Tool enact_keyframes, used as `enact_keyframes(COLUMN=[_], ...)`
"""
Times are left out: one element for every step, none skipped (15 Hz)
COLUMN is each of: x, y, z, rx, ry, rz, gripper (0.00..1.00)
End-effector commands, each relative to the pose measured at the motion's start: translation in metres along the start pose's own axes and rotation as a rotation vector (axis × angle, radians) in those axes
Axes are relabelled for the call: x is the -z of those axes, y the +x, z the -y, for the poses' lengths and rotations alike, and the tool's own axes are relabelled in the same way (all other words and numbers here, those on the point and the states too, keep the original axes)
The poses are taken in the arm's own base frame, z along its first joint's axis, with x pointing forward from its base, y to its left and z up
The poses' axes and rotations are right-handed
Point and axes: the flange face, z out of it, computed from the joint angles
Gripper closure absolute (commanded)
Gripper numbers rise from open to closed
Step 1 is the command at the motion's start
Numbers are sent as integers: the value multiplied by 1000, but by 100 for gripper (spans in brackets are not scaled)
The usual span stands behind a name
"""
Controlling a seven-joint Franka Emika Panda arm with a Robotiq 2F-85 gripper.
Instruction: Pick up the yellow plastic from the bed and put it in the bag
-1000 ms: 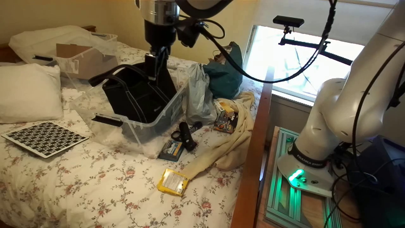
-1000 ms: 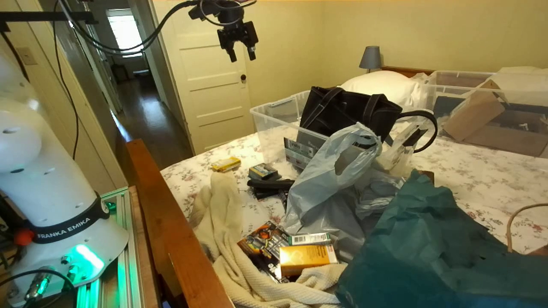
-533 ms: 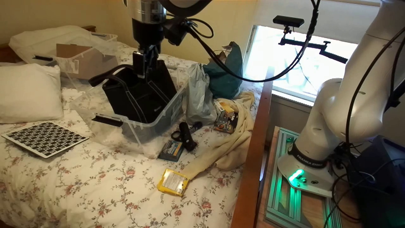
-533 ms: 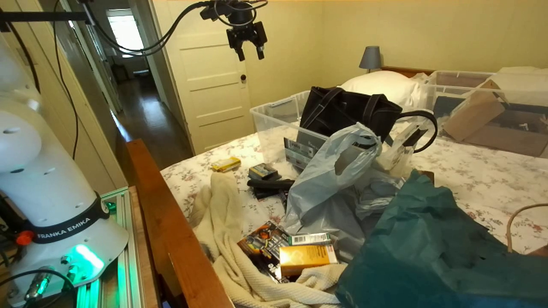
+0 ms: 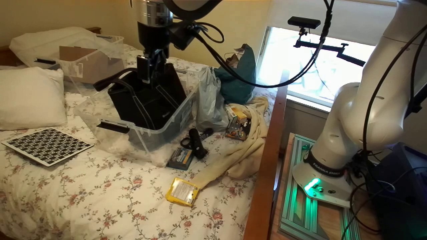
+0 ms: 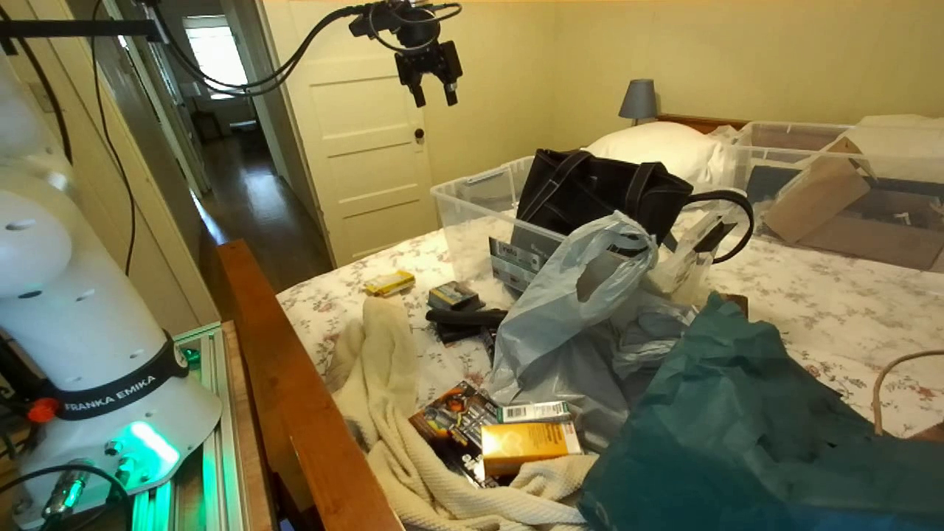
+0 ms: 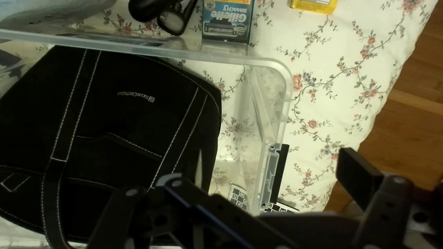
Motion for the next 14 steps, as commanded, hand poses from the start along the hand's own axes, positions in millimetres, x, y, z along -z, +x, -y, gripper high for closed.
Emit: enact_keyframes(x=[-2,-4,-6,-6,-6,-6,-6,-6,-6,-6,-6,-6,-6,-6], y=[4,6,8,10,11,11,11,11,11,11,11,11,11,11], z=[1,2,2,2,2,2,2,2,2,2,2,2,2,2], rx=[-10,-15,-17,-18,-18,-19,-19,-19,-19,-19,-19,-19,-19,-19], ry=[3,5,6,7,8,8,8,8,8,8,8,8,8,8], rz=[0,2,3,3,2,1,1,1,1,1,1,1,1,1], gripper=[0,0,0,0,0,0,0,0,0,0,0,0,0,0])
